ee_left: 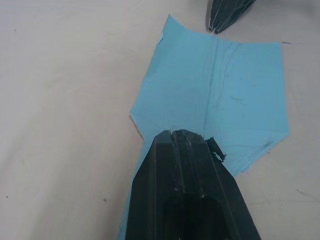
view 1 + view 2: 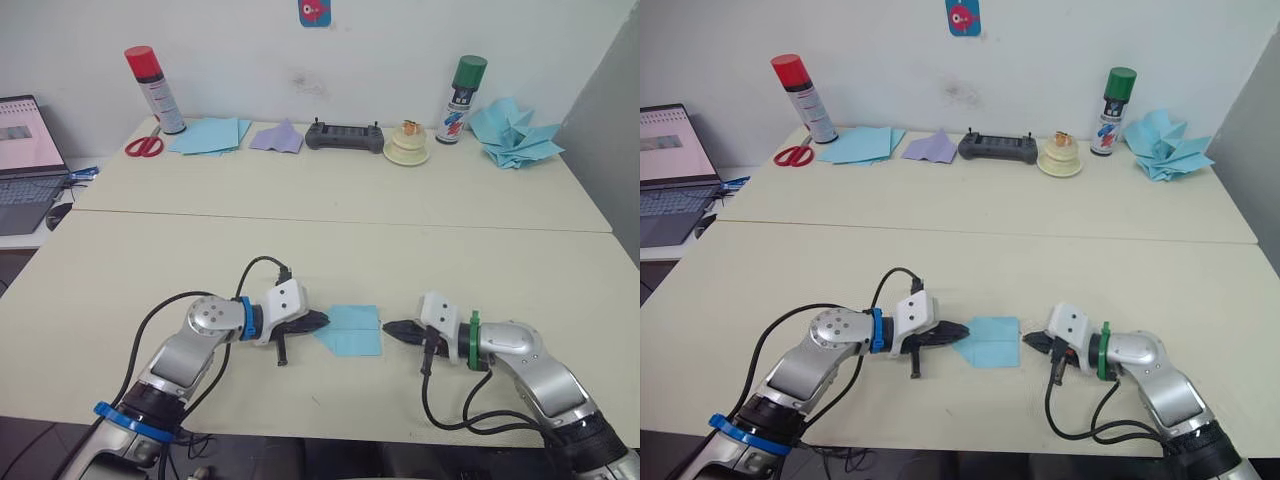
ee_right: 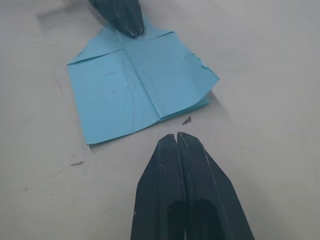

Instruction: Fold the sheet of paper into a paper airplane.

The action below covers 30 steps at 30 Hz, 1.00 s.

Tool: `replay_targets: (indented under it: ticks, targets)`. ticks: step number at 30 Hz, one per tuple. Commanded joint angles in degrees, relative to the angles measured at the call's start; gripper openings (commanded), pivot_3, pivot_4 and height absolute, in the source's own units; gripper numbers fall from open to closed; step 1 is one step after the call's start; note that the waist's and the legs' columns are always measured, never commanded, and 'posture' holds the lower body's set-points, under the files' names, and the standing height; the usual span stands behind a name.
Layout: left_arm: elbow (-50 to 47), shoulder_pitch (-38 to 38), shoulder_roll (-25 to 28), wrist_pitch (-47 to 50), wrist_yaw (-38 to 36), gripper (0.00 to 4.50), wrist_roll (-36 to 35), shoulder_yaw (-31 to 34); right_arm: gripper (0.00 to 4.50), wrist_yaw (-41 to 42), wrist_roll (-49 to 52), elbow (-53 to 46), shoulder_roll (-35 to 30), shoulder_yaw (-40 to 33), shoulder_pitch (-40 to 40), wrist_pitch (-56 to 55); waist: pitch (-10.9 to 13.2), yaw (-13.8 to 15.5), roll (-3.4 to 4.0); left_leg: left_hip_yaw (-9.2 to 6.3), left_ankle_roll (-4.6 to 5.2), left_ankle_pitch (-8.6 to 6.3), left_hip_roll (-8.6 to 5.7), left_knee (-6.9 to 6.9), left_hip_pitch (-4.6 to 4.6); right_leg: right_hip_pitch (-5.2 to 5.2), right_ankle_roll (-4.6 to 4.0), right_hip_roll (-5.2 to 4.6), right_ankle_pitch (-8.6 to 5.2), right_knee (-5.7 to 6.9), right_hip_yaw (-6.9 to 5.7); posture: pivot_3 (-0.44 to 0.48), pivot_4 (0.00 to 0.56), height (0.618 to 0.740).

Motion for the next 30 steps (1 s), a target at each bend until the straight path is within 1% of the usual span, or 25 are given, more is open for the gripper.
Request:
replay_targets:
  ticks: [1, 5, 8, 12, 16, 18, 24, 27, 30]
  targets:
    - [3.0, 1.4, 0.3, 1.4, -0.4, 0.0, 2.1, -1.7, 0.02, -0.3, 2.5, -2.7, 2.0, -1.5, -0.8, -1.3, 0.0, -0.1, 0.01, 0.0, 0.0, 0.0, 0.0, 0.0, 0.0, 0.0, 0.0, 0.0, 0.0, 0.0, 0.0, 0.0, 0.15, 0.74]
    - [3.4, 1.1, 0.3, 1.2, -0.4, 0.0, 2.3, -1.5, 0.02, -0.3, 0.9, -2.5, 4.4, 1.6, -3.2, -1.0, 0.1, -0.1, 0.09, -0.02, 0.0, 0.0, 0.01, 0.0, 0.0, -0.03, 0.02, 0.01, 0.01, 0.01, -0.01, 0.0, 0.15, 0.74]
    - [3.4, 0.8, 0.2, 1.3, -0.5, 0.0, 2.3, -1.5, 0.02, -1.6, -3.3, 1.4, 6.4, 5.5, -6.0, -0.9, 0.1, -0.1, 0.09, 0.0, 0.0, 0.0, 0.01, 0.0, 0.0, -0.04, 0.02, 0.0, 0.01, 0.01, 0.0, 0.0, 0.15, 0.74]
    - [2.2, 0.6, 0.1, 1.9, -0.3, 0.0, 1.8, -1.1, 0.02, -2.8, -7.2, 6.0, 7.7, 8.2, -9.2, -0.6, 0.1, 0.1, 0.12, 0.01, 0.0, 0.0, -0.01, 0.0, -0.06, -0.11, 0.01, 0.0, 0.01, 0.01, 0.0, 0.0, 0.15, 0.74]
    - [-3.1, 0.5, -1.9, 4.5, -0.5, 0.0, -3.1, 1.0, 0.02, -2.4, -8.1, 7.7, 7.7, 9.0, -10.1, -1.2, 0.1, 0.1, 0.11, 0.01, 0.0, 0.0, 0.0, 0.0, -0.06, -0.1, 0.02, 0.0, 0.02, 0.01, 0.0, 0.0, 0.15, 0.74]
    - [-4.7, 0.2, -3.0, 6.0, 0.0, 0.0, -4.0, 1.3, 0.02, -1.7, -7.9, 7.7, 7.2, 9.2, -9.7, -1.3, 0.1, 0.1, 0.09, 0.0, 0.0, 0.0, 0.0, 0.0, -0.11, -0.13, 0.02, 0.0, 0.02, 0.01, -0.02, 0.0, 0.15, 0.74]
    - [-3.2, 0.2, -4.3, 5.7, 1.0, 0.0, -0.6, -1.3, 0.02, -1.6, -7.5, 7.7, 7.0, 9.1, -9.0, -1.0, 0.1, 0.0, 0.08, -0.01, 0.0, 0.0, 0.01, -0.03, -0.26, -0.3, 0.01, 0.01, 0.01, 0.01, -0.01, 0.0, 0.15, 0.74]
    - [-0.7, 0.8, -3.3, 4.8, 1.9, 0.0, 1.9, -2.1, 0.02, -1.5, -7.4, 7.5, 6.8, 8.9, -8.9, -0.8, 0.1, 0.0, 0.08, 0.0, 0.0, 0.0, 0.0, -0.03, -0.26, -0.28, 0.0, 0.01, 0.01, 0.01, 0.0, 0.0, 0.15, 0.74]
    - [-0.2, 2.8, -1.8, 5.4, 2.0, 0.0, 0.3, 0.6, 0.02, -1.3, -7.2, 7.5, 6.3, 8.5, -8.5, -1.0, 0.1, 0.0, 0.08, 0.02, 0.0, 0.0, 0.0, -0.02, -0.23, -0.27, 0.01, 0.0, 0.01, 0.0, 0.02, 0.0, 0.15, 0.74]
